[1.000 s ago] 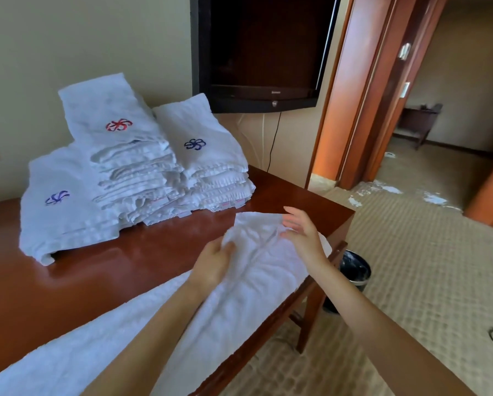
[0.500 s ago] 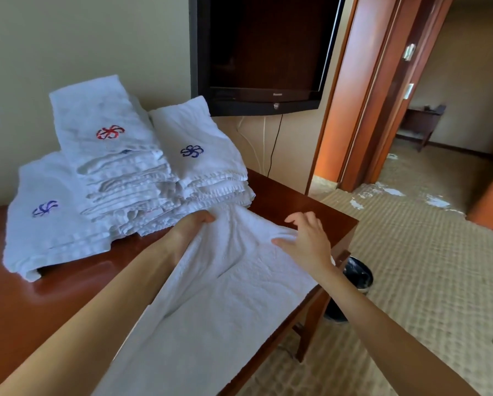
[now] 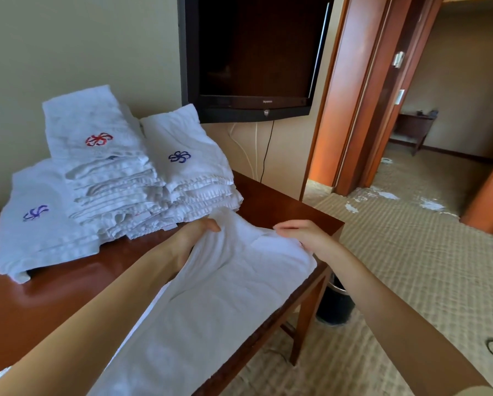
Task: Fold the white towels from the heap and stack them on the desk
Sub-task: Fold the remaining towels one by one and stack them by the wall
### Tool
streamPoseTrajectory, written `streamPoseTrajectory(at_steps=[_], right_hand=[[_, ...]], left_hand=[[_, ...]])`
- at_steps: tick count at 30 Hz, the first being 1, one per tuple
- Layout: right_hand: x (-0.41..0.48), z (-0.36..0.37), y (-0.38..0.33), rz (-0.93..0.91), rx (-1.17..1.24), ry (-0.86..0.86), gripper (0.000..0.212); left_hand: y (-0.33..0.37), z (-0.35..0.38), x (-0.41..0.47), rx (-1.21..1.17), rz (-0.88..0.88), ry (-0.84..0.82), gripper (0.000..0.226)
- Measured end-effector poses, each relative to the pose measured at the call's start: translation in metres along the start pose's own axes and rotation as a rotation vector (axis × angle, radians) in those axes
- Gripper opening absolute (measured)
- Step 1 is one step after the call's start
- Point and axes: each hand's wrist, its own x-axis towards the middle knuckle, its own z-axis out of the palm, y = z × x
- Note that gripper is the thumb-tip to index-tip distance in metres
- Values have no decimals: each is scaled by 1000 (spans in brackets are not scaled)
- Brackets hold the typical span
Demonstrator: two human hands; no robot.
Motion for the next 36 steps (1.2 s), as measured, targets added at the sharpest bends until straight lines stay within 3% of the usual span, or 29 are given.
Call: streamPoseTrajectory(at_steps=[4, 7, 10, 12, 13, 15, 17, 19, 23, 25, 27, 30, 31, 32, 34, 36], right_hand=[[7, -3, 11, -74, 249, 123, 19], [16, 5, 24, -82, -28, 262, 15], [17, 10, 25, -85, -413, 288, 19], [19, 12, 17, -191, -573, 339, 22], [19, 12, 12, -243, -578, 350, 18], [14, 14, -1, -203, -277, 247, 7], [5, 16, -18, 28, 109, -8, 39], [-3, 17, -30, 186, 235, -150, 65], [-4, 25, -39, 201, 119, -207, 90], [-5, 31, -41, 156, -75, -169, 110], [-3, 34, -40, 129, -187, -65, 96], [0, 32, -28, 88, -57, 69, 27], [2, 15, -14, 59, -2, 39, 21], [-6, 5, -13, -74, 84, -101, 37], [-4, 6, -6, -14, 215, 229, 61], [-20, 8, 9, 165, 650, 87, 45]], left_hand=[[2, 12, -9, 11, 81, -25, 65], [3, 26, -20, 129, 172, -33, 37], [-2, 37, -22, 223, 240, -39, 46], [-4, 43, -24, 280, 285, -13, 52], [-6, 47, -25, 310, 306, -6, 55], [-8, 54, -26, 377, 370, -22, 63], [-12, 60, -30, 440, 427, -75, 69], [-18, 66, -32, 549, 460, -161, 73], [-42, 79, -24, 904, 562, -168, 74], [-57, 84, -20, 1039, 556, -137, 68], [-67, 88, -19, 1165, 543, -205, 71], [-73, 86, -19, 1243, 557, -222, 74], [-73, 85, -20, 1222, 574, -216, 73], [-72, 85, -22, 1200, 594, -216, 72], [-72, 85, -24, 1202, 619, -238, 70], [-73, 85, -24, 1228, 627, -262, 62]])
